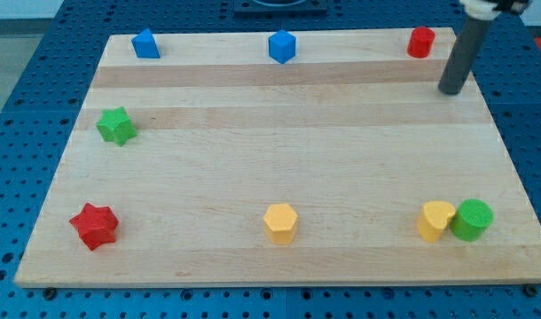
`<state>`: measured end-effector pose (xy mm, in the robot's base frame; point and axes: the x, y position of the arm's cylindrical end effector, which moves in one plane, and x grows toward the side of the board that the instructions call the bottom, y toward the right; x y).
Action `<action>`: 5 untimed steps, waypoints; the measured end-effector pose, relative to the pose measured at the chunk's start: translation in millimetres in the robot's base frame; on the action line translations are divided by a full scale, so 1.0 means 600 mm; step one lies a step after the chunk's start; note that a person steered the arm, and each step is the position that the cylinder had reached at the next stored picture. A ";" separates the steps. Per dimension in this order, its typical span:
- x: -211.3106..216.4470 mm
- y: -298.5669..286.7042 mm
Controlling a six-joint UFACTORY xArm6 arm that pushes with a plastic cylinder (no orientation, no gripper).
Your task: Move the red circle diagonal to blue cube
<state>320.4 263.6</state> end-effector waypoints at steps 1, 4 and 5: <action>-0.071 0.041; -0.213 0.009; -0.213 -0.002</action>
<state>192.4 262.6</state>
